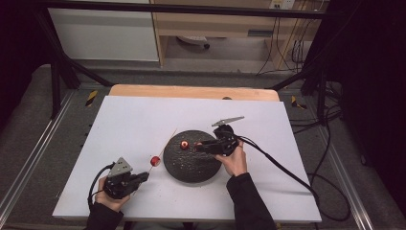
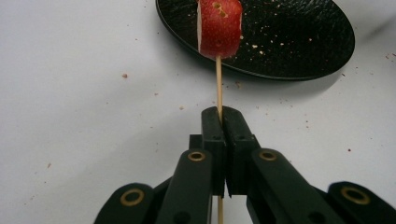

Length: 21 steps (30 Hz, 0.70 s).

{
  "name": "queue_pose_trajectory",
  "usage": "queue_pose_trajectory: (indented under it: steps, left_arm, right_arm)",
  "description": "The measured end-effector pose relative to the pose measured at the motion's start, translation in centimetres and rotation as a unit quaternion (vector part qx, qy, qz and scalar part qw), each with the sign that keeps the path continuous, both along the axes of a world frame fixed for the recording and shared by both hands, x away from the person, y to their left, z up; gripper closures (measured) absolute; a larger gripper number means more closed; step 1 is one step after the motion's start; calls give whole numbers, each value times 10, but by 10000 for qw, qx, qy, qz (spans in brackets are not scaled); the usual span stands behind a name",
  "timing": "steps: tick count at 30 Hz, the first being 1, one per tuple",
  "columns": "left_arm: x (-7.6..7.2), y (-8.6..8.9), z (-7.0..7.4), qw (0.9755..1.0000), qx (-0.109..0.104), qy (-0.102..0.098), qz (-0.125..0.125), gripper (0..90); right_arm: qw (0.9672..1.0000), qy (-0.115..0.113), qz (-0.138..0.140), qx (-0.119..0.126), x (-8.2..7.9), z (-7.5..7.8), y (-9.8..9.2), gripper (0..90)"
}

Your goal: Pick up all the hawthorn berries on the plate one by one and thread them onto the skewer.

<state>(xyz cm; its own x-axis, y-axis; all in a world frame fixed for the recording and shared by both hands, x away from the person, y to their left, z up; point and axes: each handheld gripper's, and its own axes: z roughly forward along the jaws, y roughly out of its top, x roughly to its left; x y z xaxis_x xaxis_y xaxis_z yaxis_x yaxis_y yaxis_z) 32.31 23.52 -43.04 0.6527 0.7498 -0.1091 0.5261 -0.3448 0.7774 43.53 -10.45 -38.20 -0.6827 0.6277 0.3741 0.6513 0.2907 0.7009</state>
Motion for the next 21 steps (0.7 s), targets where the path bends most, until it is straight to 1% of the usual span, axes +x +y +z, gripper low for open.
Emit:
queue_pose_trajectory:
  steps: [3, 6, 10, 12, 17, 20, 21]
  left_arm:
    - [0, -2, 0, 10000, -8, -4, -11, 880]
    - [-1, -3, 0, 10000, -29, -19, -6, 880]
    - [-2, -6, 0, 10000, -41, -33, -22, 881]
    - [-2, -7, 0, 10000, -35, -42, -38, 881]
    - [-3, -10, 0, 10000, -23, -49, -68, 881]
    - [-3, -12, 0, 10000, -34, -55, -69, 881]
    - [-4, -13, 0, 9999, -39, -57, -76, 881]
  right_arm:
    - [9997, -90, -109, 207, -4, -2, -4, 631]
    - [9986, -150, -220, 465, -8, -4, -8, 632]
    - [9961, -235, -359, 774, -13, -6, -12, 632]
    - [9950, -273, -413, 871, -15, -8, -13, 632]
    - [9902, -358, -563, 1223, -19, -10, -16, 632]
    - [9862, -358, -691, 1461, -20, -10, -17, 632]
    - [9852, -378, -724, 1504, -20, -10, -17, 632]
